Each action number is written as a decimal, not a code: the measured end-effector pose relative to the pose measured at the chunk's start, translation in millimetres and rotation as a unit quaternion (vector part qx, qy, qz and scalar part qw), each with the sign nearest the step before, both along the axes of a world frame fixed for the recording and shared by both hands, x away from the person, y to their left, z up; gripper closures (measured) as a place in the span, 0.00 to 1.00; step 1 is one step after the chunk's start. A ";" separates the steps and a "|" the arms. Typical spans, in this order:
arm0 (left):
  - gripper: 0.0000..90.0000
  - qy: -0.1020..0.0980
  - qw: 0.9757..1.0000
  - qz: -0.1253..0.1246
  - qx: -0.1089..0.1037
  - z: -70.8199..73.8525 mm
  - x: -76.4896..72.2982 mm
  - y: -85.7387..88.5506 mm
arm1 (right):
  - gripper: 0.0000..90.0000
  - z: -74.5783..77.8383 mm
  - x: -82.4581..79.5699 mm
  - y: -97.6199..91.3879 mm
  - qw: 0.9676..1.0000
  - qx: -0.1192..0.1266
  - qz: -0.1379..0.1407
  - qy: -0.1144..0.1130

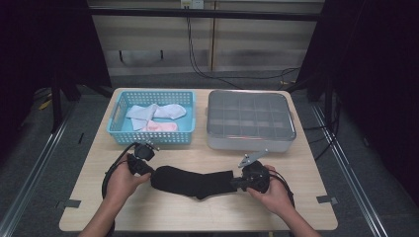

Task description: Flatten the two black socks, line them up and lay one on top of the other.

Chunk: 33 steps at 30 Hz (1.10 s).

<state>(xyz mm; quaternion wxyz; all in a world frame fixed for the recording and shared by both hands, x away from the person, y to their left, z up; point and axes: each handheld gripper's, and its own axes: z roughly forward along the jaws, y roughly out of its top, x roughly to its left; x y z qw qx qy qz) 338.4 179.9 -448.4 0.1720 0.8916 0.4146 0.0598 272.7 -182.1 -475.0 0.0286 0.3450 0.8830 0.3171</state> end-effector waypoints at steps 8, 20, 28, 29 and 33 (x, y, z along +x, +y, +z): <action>0.54 -0.037 0.996 -0.063 -0.047 24.8 -12.6 -37.3 | 0.76 -3.4 1.0 15.8 1.000 0.019 0.007 0.005; 0.56 0.016 0.995 -0.095 -0.026 -19.2 -21.6 -67.3 | 0.37 0.6 -0.7 -14.3 0.998 0.022 -0.043 -0.049; 0.52 0.005 0.996 -0.084 -0.001 -20.4 -13.3 -38.8 | 0.27 -6.3 -1.5 -34.0 0.995 0.018 -0.078 -0.061; 0.52 0.007 0.997 -0.081 0.001 -20.6 -11.8 -34.2 | 0.27 -6.3 -1.5 -34.0 0.995 0.018 -0.078 -0.061; 0.49 0.000 0.998 -0.063 -0.002 -22.5 -3.3 -8.0 | 0.24 -9.9 -1.7 -39.3 0.994 0.015 -0.085 -0.068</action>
